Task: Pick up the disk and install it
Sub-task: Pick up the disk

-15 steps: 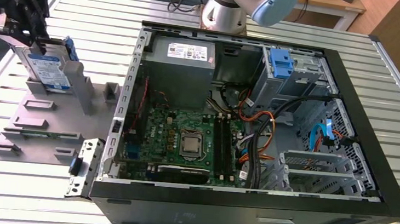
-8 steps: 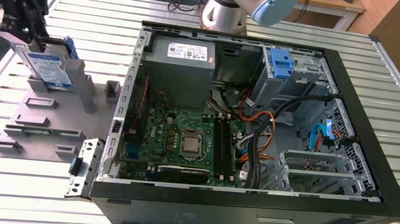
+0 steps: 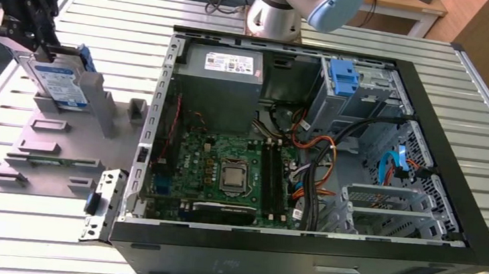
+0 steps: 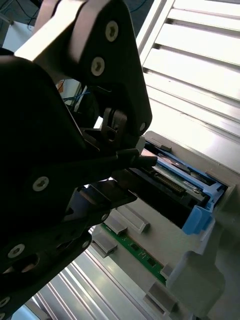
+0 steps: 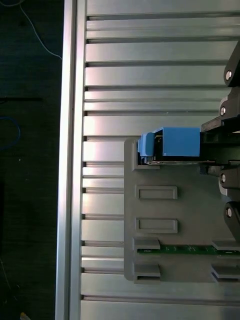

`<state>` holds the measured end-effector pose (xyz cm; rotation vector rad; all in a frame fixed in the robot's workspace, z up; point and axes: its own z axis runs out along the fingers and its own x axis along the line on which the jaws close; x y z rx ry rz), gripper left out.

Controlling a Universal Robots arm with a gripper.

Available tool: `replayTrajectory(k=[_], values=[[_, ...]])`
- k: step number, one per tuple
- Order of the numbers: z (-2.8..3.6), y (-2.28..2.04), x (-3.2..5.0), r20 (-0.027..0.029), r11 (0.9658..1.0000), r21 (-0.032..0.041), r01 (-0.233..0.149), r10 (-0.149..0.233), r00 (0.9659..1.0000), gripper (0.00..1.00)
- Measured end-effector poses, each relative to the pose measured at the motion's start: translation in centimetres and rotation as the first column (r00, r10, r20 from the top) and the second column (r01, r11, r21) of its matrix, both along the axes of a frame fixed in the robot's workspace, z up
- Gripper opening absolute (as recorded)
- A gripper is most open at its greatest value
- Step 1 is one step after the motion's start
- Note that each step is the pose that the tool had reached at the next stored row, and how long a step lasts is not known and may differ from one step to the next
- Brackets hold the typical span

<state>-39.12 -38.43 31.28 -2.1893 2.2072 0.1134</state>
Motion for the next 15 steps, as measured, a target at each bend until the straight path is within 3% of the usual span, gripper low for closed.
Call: replayTrajectory(k=[4, 5, 6, 10, 15], values=[[0.02, 0.00, 0.00, 0.0000, 1.0000, 0.0000, 0.000, 0.000, 1.0000, 0.36], [0.02, 0.00, 0.00, 0.0000, 1.0000, -0.0001, 0.000, 0.000, 1.0000, 0.43], [-0.01, 0.00, 0.00, -0.0001, 1.0000, -0.0001, 0.000, 0.000, 1.0000, 0.43], [-0.64, 0.00, 0.00, 0.0000, 1.0000, -0.0002, 0.000, 0.000, 1.0000, 0.43], [-0.85, 0.00, 0.00, -0.0003, 1.0000, -0.0006, 0.000, 0.000, 1.0000, 0.43]])
